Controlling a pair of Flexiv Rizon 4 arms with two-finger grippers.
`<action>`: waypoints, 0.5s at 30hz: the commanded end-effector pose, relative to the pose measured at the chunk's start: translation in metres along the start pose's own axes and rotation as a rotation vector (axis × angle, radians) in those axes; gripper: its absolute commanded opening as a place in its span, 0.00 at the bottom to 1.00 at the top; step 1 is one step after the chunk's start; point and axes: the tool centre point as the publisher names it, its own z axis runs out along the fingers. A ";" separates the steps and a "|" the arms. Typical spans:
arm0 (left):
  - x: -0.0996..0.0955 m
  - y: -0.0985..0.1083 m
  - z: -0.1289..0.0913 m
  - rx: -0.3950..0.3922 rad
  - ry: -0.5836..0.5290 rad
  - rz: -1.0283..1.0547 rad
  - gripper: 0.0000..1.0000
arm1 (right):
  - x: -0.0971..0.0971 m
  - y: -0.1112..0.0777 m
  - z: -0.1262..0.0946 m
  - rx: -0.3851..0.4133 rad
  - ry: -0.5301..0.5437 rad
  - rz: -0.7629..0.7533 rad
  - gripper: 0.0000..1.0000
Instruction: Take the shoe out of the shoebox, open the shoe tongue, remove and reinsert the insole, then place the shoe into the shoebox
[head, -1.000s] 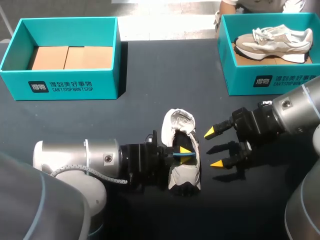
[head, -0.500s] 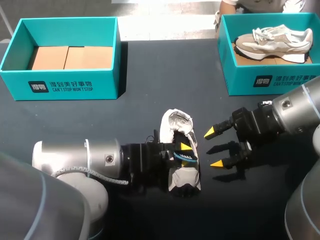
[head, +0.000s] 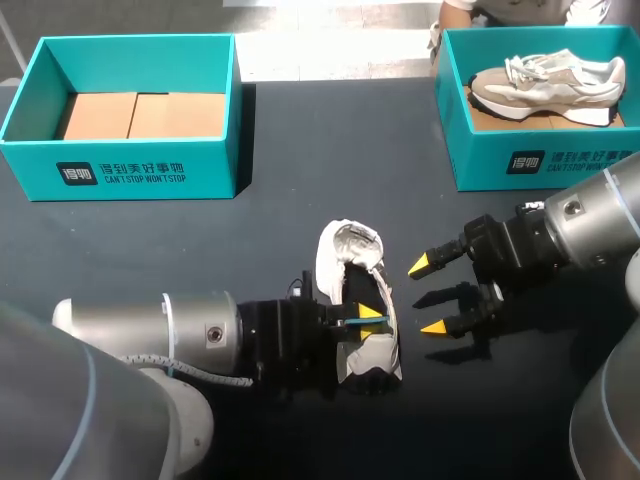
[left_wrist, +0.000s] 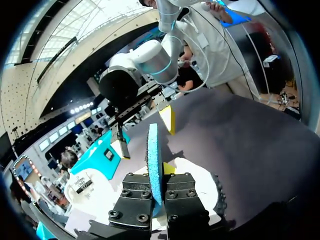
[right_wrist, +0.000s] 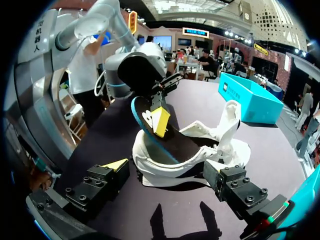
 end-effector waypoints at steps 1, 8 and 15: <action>0.000 0.007 0.007 0.014 0.003 -0.001 0.00 | 0.000 0.001 0.002 0.005 -0.002 0.001 1.00; -0.005 0.023 0.014 0.017 -0.006 0.021 0.00 | 0.000 0.001 0.002 0.005 -0.002 0.001 1.00; -0.008 0.037 0.018 0.012 0.000 0.032 0.00 | 0.000 0.001 0.002 0.005 -0.002 0.001 1.00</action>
